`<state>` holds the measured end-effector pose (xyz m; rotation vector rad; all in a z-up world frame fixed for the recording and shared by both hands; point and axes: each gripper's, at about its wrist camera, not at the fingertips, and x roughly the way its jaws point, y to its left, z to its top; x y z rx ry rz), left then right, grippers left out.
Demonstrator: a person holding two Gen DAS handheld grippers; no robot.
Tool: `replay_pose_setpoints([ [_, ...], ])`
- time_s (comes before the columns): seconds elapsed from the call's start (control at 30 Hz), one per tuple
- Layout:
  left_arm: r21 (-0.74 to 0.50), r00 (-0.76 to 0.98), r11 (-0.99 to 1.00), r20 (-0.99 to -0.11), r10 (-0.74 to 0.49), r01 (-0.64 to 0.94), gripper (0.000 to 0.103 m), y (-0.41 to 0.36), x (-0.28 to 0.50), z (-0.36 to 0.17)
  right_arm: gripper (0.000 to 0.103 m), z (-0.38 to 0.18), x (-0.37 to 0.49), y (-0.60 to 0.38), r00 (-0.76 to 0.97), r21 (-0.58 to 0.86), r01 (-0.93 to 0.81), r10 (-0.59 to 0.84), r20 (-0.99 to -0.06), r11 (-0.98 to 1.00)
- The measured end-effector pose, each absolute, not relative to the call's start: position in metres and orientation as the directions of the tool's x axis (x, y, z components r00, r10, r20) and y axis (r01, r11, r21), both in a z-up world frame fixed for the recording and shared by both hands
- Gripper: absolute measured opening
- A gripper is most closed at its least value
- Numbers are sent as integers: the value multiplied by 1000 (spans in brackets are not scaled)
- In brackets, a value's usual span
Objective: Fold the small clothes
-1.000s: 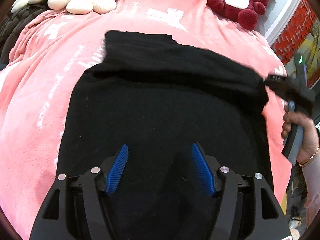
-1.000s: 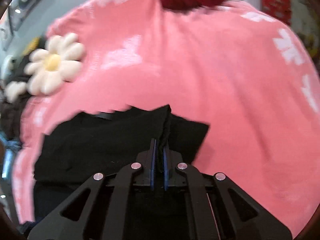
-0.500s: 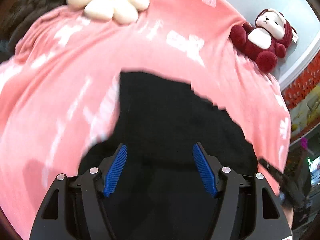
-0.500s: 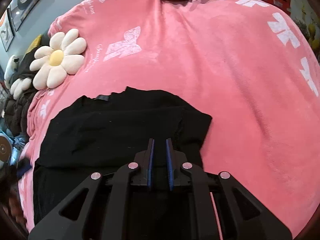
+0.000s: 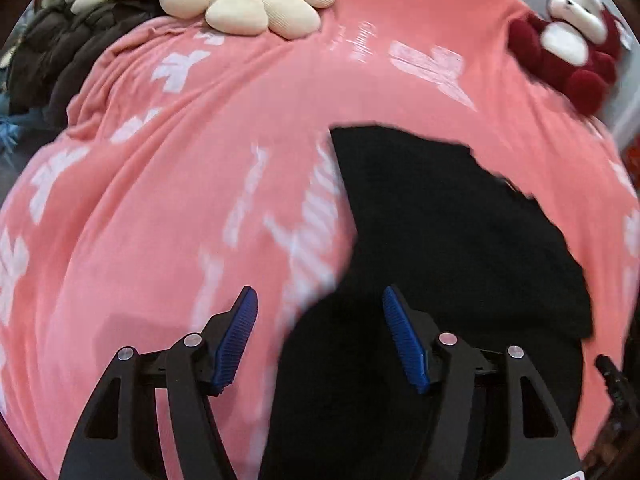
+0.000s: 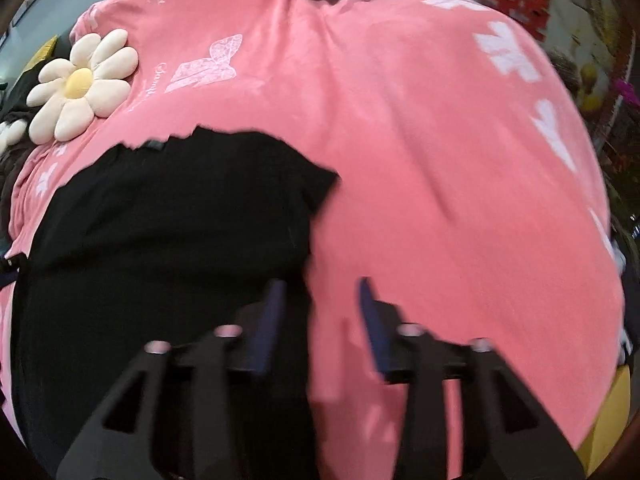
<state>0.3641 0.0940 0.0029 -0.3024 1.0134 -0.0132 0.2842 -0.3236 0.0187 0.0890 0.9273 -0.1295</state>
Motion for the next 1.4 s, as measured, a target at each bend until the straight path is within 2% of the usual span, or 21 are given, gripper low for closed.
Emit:
replay_pose_setpoints([
  [0.07,-283,516,953,-836,-188,-111,66,100,325,5,47,17,242,-328,564,28,150,-63,-823,988],
  [0.17,-313,453,946,-858,-242,-89,70,107,267,-3,56,12,187,-329,520,36,173,-60,-852,984],
  [0.27,-326,408,940,-875,-261,-99,70,113,218,-10,60,8,139,-330,479,61,196,-41,-877,979],
  [0.4,-399,382,905,-867,-319,-150,70,127,160,-18,62,-2,99,-324,430,96,207,-2,-903,974],
  [0.5,-445,395,877,-850,-349,-181,71,131,139,-24,69,-13,85,-320,411,138,223,35,-911,965],
  [0.63,-476,453,862,-816,-358,-176,79,130,125,-27,73,-28,91,-315,391,198,236,93,-916,951],
  [0.7,-485,475,859,-802,-362,-165,82,128,123,-29,84,-32,96,-313,408,224,243,110,-906,944],
  [0.77,-484,481,860,-800,-360,-163,83,127,123,-29,85,-34,100,-311,427,254,251,129,-895,934],
  [0.83,-506,482,846,-790,-378,-166,82,130,125,-27,75,-30,101,-305,460,292,210,170,-872,933],
  [0.87,-520,483,838,-784,-389,-169,80,134,126,-27,55,-28,101,-303,464,295,192,178,-868,936],
  [0.9,-532,485,829,-778,-400,-170,74,137,125,-28,25,-27,102,-300,463,308,166,202,-863,937],
  [0.93,-531,487,831,-776,-400,-165,66,138,125,-27,15,-27,103,-300,458,328,157,225,-860,932],
  [0.97,-526,482,838,-778,-404,-146,42,137,126,-27,7,-28,104,-301,456,351,158,247,-855,923],
  [1.0,-516,468,846,-786,-404,-136,27,137,126,-29,6,-28,104,-303,457,355,158,250,-854,922],
  [1.07,-514,459,844,-794,-399,-154,18,142,126,-32,6,-28,105,-302,458,358,159,252,-853,920],
  [1.13,-550,452,810,-787,-420,-204,18,152,127,-34,8,-30,107,-303,456,366,163,259,-852,916],
  [1.23,-542,460,808,-793,-399,-233,23,158,126,-32,10,-31,108,-306,461,377,174,264,-847,910],
  [1.27,-534,465,816,-793,-393,-221,27,157,126,-31,11,-31,103,-307,463,382,173,267,-845,908],
  [1.3,-542,466,813,-788,-404,-212,35,156,126,-32,12,-32,101,-309,463,389,175,273,-843,904],
  [1.37,-565,473,800,-771,-427,-199,42,153,126,-34,13,-34,102,-311,465,408,179,288,-837,895],
  [1.4,-570,475,797,-767,-431,-198,42,152,127,-34,13,-35,102,-312,466,420,186,297,-833,888],
])
